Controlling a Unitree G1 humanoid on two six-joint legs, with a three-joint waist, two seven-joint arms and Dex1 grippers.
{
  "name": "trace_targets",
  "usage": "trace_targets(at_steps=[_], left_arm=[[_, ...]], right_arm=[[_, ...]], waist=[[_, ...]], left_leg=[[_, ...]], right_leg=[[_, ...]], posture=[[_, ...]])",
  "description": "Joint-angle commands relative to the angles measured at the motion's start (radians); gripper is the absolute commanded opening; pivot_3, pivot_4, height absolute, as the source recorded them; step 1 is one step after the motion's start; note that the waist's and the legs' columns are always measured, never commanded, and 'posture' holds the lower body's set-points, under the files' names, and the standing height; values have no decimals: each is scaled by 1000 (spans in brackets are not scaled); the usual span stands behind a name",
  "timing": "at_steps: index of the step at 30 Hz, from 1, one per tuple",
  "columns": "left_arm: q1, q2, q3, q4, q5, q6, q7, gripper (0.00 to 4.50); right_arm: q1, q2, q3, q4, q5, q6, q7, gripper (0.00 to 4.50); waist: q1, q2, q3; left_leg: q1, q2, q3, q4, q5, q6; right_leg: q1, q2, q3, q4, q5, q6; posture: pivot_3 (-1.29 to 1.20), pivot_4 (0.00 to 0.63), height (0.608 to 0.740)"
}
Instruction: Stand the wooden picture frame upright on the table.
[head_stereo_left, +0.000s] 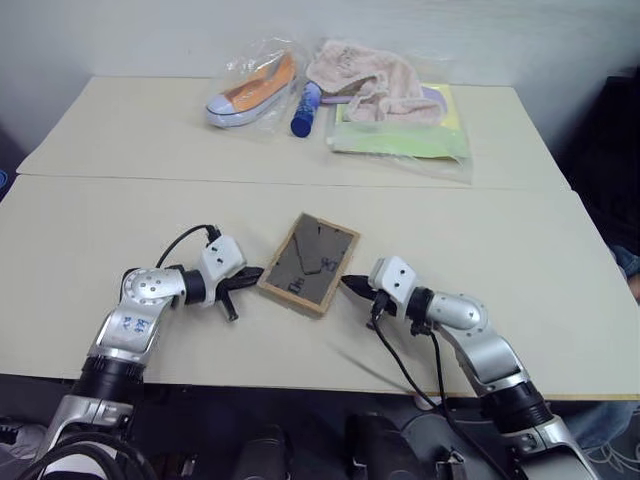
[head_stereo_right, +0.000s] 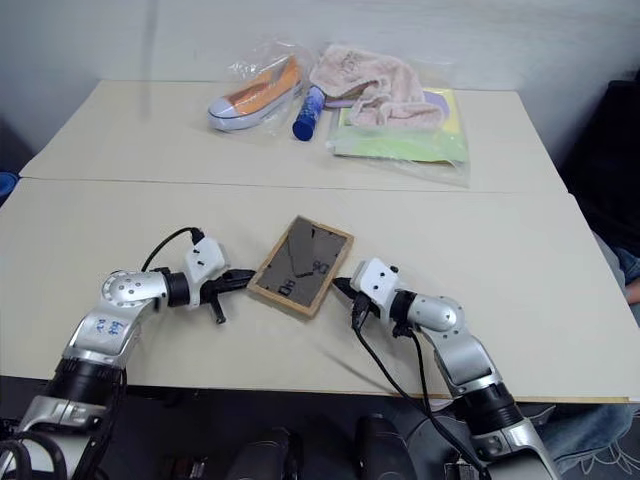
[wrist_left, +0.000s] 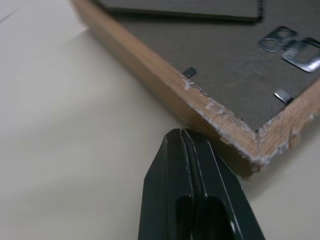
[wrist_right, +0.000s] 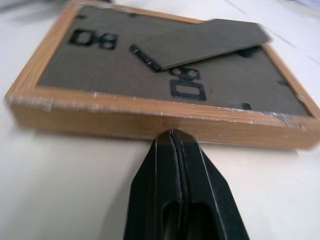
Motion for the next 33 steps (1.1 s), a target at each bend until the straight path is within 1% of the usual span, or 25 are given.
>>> trace_targets(at_steps=[1, 7, 9, 11, 12, 14, 15, 17, 18, 19, 23, 24, 26, 27, 33], left_arm=[[40, -10, 6, -93, -34, 17, -15, 27], [106, -16, 38, -160, -57, 52, 12, 27], [135, -18, 78, -190, -100, 79, 11, 27], [166, -4, 150, -234, -165, 159, 24, 27], [178, 6, 188, -250, -193, 209, 38, 201], [184, 31, 279, -269, -330, 440, 56, 630], [179, 51, 307, -268, -399, 564, 52, 958], [143, 114, 315, -245, -517, 856, 33, 1532], [112, 140, 309, -225, -554, 995, 38, 1910], [78, 149, 306, -204, -578, 1083, 48, 2182], [-116, 57, 331, -73, -609, 1322, 131, 3456], [-155, 36, 323, -39, -607, 1367, 154, 3757], [-214, -16, 322, 11, -584, 1401, 209, 4408], [-236, -36, 301, 32, -594, 1405, 223, 4489], [-302, -105, 242, 102, -593, 1405, 294, 4489]], right_arm=[[-35, -5, -15, -14, 10, -3, 12, 0], [-47, -23, -12, -3, 12, 0, 46, 0], [-44, -27, -17, 0, 12, -3, 52, 0], [-40, -44, -20, -4, 3, -16, 62, 0], [-38, -55, -24, -9, 2, -21, 70, 0], [-28, -86, -29, -31, 15, -7, 102, 0], [-24, -100, -25, -42, 18, -6, 119, 0], [-15, -119, -12, -61, 19, -2, 141, 0], [-12, -123, -7, -69, 20, 3, 146, 0], [-10, -123, -4, -76, 20, 10, 147, 0], [-2, -114, 7, -96, 12, 40, 139, 0], [1, -113, 10, -100, 10, 42, 138, 0], [3, -111, 17, -107, 5, 49, 136, 0], [3, -110, 20, -111, 2, 52, 135, 0], [-1, -105, 29, -112, -11, 61, 129, 0]], waist=[[0, 0, 0], [0, 0, 0], [0, 0, 0], [-1, 0, 0], [0, 0, 0], [0, 0, 0], [0, 0, 0], [0, 0, 0], [0, 0, 0], [1, 0, 0], [12, -1, 0], [14, -1, -1], [15, -1, -1], [16, -1, -1], [20, -1, -1]], left_leg=[[0, 0, 0, 0, 0, 0], [0, 0, 0, 0, 0, 0], [0, 0, 0, 0, 0, 0], [0, 0, 0, 0, 0, 0], [0, 1, 0, 0, 0, 0], [0, 1, -1, 0, 0, 0], [0, 1, -1, 0, 0, 0], [0, 1, -2, 0, 0, 0], [0, 1, -2, 0, 0, 0], [0, 0, -2, 0, 0, 0], [0, -1, -3, 0, 0, 1], [-1, -1, -3, 1, 0, 1], [-1, -2, -3, 1, 0, 1], [-1, -2, -3, 1, 0, 1], [0, -2, -3, 1, 1, -1]], right_leg=[[0, 0, 0, 0, 0, 0], [0, 0, 0, 0, 0, 0], [0, 0, 0, 0, 0, 0], [0, 0, 0, 0, 0, 0], [0, 0, 0, 0, 0, 0], [0, 0, 0, 0, 0, 0], [0, 0, 0, 0, 0, 0], [0, 0, 0, 0, 0, 0], [0, 0, 0, 0, 0, 0], [0, 0, 0, 0, 0, 0], [1, 0, 0, 0, 0, 0], [1, 0, 0, 0, 0, 0], [1, 0, 0, 0, 0, 0], [1, 0, 0, 0, 0, 0], [1, 0, 1, 1, 0, 0]], posture=[[0, 150, 740], [0, 150, 740], [0, 150, 740], [0, 150, 740], [0, 150, 740], [0, 150, 740], [0, 150, 740], [0, 150, 740], [0, 150, 740], [0, 150, 740], [0, 150, 740], [0, 150, 740], [0, 150, 740], [0, 150, 740], [0, 150, 740]])
